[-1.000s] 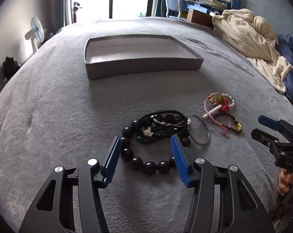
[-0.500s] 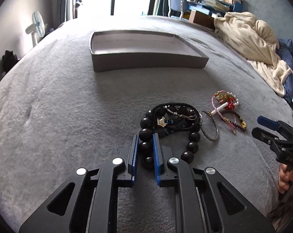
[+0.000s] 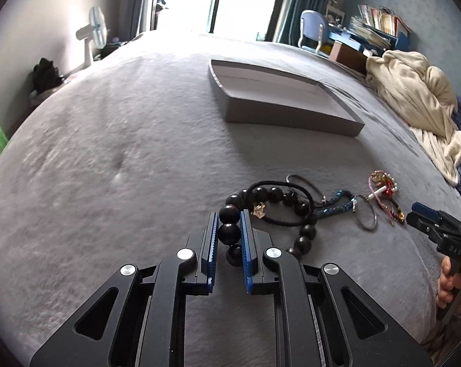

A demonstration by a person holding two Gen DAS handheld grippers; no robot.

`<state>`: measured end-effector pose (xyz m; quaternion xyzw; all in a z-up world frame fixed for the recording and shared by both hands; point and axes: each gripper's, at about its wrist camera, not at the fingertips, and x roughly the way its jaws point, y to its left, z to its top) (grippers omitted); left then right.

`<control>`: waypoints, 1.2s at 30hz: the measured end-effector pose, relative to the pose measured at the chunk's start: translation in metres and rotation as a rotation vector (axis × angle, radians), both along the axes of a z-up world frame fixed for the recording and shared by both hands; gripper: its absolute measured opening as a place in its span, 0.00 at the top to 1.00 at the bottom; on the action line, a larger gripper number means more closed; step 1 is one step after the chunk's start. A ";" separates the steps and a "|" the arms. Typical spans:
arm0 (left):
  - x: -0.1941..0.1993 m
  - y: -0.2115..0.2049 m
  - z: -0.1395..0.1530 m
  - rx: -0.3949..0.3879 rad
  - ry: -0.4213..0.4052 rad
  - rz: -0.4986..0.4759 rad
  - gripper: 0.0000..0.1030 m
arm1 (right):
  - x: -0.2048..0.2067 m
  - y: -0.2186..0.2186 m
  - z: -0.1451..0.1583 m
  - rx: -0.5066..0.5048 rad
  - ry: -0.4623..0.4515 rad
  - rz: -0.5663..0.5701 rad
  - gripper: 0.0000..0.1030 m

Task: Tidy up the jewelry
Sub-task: 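Lower the left tool onto the black bead bracelet and close on it, then lift the black bead bracelet with the left tool while the right tool grasps a black hair tie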

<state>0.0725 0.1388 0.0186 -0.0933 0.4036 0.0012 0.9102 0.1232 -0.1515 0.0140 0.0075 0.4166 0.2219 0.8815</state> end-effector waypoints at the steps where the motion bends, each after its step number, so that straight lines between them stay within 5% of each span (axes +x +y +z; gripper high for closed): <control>1: -0.001 0.000 -0.001 -0.004 0.003 -0.002 0.85 | 0.000 0.002 0.000 -0.001 0.000 0.003 0.36; 19: 0.004 -0.005 -0.020 -0.014 0.009 -0.037 0.81 | -0.009 0.056 0.015 0.011 -0.038 0.113 0.37; 34: -0.004 0.000 -0.022 -0.076 -0.039 -0.068 0.81 | 0.019 0.176 0.019 -0.007 0.003 0.294 0.64; 36: -0.003 0.000 -0.023 -0.073 -0.036 -0.066 0.81 | 0.020 0.185 0.015 -0.029 0.016 0.316 0.74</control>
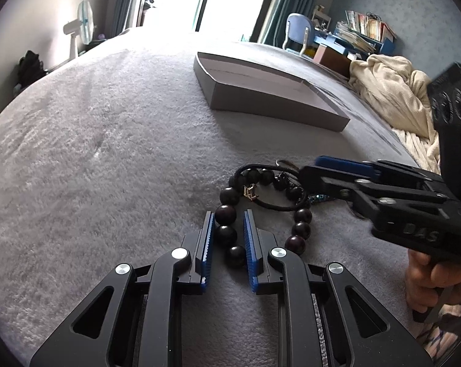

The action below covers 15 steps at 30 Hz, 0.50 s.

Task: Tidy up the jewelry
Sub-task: 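Lift the black bead bracelet with the left tool while the right tool grasps a black hair tie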

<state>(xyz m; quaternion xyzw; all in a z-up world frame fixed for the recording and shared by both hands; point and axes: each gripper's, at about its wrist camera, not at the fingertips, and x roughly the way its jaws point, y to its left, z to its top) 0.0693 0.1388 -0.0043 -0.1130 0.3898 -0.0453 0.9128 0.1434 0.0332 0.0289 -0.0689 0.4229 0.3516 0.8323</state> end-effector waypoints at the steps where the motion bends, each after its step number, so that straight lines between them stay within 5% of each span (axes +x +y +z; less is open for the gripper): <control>1: 0.000 0.000 0.000 0.000 0.001 0.000 0.81 | 0.000 0.002 -0.002 -0.009 0.005 0.006 0.76; 9: 0.004 -0.002 0.000 0.012 0.009 0.004 0.81 | -0.002 0.002 -0.003 -0.004 -0.009 0.021 0.96; 15: 0.003 -0.005 0.001 0.021 -0.003 0.006 0.83 | -0.005 -0.009 0.008 0.067 -0.017 0.015 0.97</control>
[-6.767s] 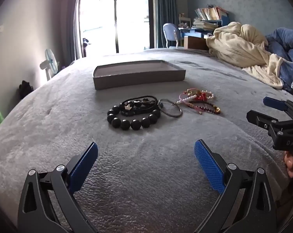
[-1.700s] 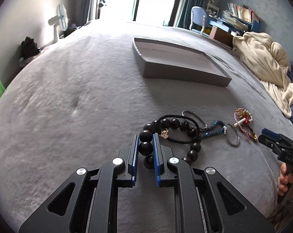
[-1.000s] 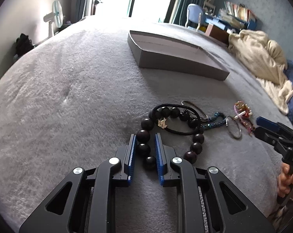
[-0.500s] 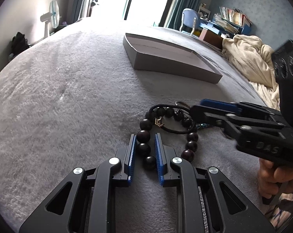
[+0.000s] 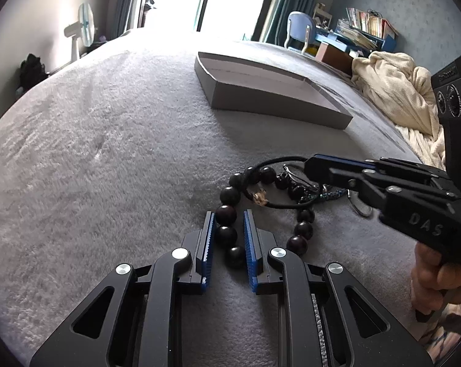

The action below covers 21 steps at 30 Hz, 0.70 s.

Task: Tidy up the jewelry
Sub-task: 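Lift the black bead bracelet with the left tool while the right tool grasps a black hair tie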

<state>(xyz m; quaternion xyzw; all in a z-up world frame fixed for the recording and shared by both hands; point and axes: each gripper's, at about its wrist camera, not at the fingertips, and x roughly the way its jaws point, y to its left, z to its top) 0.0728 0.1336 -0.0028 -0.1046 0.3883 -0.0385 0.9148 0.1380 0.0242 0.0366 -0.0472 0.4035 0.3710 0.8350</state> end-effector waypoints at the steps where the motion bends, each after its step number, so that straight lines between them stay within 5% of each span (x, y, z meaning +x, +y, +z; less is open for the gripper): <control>1: -0.001 0.001 0.000 -0.001 -0.005 0.000 0.84 | 0.000 -0.003 0.001 0.014 0.008 -0.004 0.97; 11: -0.007 -0.005 0.023 0.014 -0.070 -0.027 0.86 | 0.006 -0.058 0.021 0.095 0.003 -0.089 0.97; 21: -0.002 -0.018 0.086 0.063 -0.180 -0.070 0.86 | 0.022 -0.097 0.031 0.094 -0.027 -0.162 0.97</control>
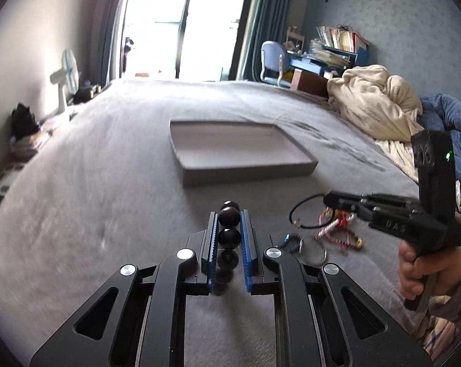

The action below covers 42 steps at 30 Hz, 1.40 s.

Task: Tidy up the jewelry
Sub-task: 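Lift the black bead bracelet with the left tool while the right tool grasps a black hair tie, then carry both items into the grey tray and open both tools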

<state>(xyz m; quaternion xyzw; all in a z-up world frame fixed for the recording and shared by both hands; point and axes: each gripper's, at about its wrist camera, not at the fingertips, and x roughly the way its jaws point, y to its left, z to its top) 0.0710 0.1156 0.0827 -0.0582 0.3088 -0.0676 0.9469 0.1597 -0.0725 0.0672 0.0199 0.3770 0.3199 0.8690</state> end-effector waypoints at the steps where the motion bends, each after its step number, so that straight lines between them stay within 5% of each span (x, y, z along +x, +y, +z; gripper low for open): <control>1: 0.003 0.001 0.004 0.001 -0.006 0.001 0.86 | 0.002 -0.001 0.001 0.002 -0.001 -0.005 0.97; 14: 0.064 -0.002 0.032 0.013 -0.034 -0.014 0.86 | 0.046 -0.020 0.018 -0.028 -0.044 -0.064 0.97; 26: 0.155 -0.018 0.044 0.056 -0.046 -0.048 0.86 | 0.132 -0.031 0.008 -0.109 -0.052 -0.135 0.97; 34: 0.201 -0.019 0.025 0.046 -0.007 -0.036 0.86 | 0.173 -0.017 -0.015 -0.115 -0.024 -0.119 0.97; 42: 0.229 -0.013 -0.026 0.063 0.096 -0.004 0.85 | 0.202 -0.015 -0.054 -0.168 0.071 -0.159 0.97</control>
